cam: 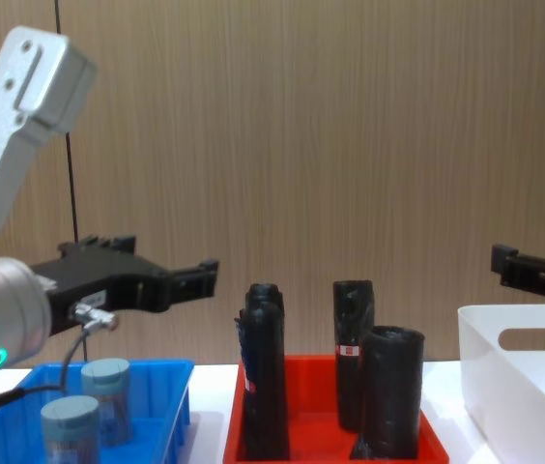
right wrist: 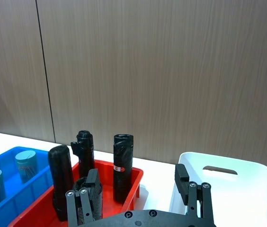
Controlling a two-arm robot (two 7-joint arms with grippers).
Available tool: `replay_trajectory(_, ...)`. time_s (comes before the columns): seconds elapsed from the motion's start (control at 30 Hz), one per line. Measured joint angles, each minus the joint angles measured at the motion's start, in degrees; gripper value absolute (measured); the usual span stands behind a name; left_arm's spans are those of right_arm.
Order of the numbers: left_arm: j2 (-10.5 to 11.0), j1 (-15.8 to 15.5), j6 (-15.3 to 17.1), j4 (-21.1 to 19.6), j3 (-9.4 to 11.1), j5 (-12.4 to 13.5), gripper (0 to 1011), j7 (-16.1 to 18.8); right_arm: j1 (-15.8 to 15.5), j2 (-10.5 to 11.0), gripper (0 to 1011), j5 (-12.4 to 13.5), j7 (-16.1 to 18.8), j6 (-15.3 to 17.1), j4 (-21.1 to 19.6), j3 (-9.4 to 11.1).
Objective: Pick the cotton swabs from the blue box and place them into the white box.
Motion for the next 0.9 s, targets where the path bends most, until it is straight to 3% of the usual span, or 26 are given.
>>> replay_trajectory(0.43, 0.80, 0.21, 5.60, 1.42, -1.77, -4.62, 1004, 1.85, 0.00, 0.00, 1002, 0.00, 0.00, 0.00, 0.00, 0.00)
replay_trajectory(0.9, 0.39, -0.33, 13.91, 2.77, -3.00, -9.06, 1004, 5.30, 0.00, 0.00, 1002, 0.00, 0.00, 0.00, 0.00, 0.00)
